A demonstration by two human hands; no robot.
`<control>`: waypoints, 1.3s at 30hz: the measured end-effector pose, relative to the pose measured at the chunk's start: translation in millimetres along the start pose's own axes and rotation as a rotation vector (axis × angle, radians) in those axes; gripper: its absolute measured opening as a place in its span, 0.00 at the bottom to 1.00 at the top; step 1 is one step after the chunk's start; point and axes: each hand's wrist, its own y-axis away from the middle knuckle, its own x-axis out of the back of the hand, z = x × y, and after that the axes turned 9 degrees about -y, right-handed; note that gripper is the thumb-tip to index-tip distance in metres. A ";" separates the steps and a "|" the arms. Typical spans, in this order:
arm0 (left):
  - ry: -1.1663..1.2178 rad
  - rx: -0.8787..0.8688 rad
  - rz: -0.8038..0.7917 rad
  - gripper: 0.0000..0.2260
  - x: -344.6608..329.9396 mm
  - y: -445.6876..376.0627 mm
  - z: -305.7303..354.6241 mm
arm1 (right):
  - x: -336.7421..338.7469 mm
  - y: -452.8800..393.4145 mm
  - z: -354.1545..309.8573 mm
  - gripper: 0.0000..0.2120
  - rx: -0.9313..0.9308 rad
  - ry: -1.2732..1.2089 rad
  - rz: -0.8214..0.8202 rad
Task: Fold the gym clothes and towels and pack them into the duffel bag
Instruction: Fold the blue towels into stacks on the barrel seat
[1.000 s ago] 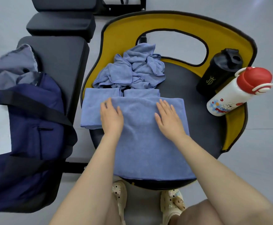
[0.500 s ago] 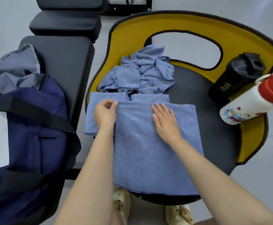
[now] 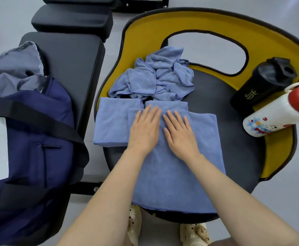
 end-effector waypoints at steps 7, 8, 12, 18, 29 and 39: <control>-0.053 0.089 -0.306 0.28 -3.4 20.2 -19.2 | 7.1 18.4 35.0 0.26 -0.244 -0.069 -0.047; -0.021 0.122 -0.303 0.25 -0.6 20.1 -20.8 | 8.3 19.8 38.6 0.26 -0.282 -0.065 -0.048; 0.104 0.195 -0.276 0.23 7.9 13.0 -20.4 | 14.2 19.9 47.7 0.25 -0.360 -0.081 -0.034; 0.361 0.515 -0.034 0.19 21.8 -5.8 -27.1 | 37.2 9.1 75.6 0.21 -0.484 -0.224 0.222; 0.707 0.690 -0.119 0.04 28.9 -20.7 -50.0 | 56.3 -10.3 93.6 0.04 -0.637 -0.566 0.247; 1.067 0.654 -0.045 0.05 50.3 -4.8 -50.6 | 95.1 13.5 90.5 0.04 -0.729 -1.053 0.342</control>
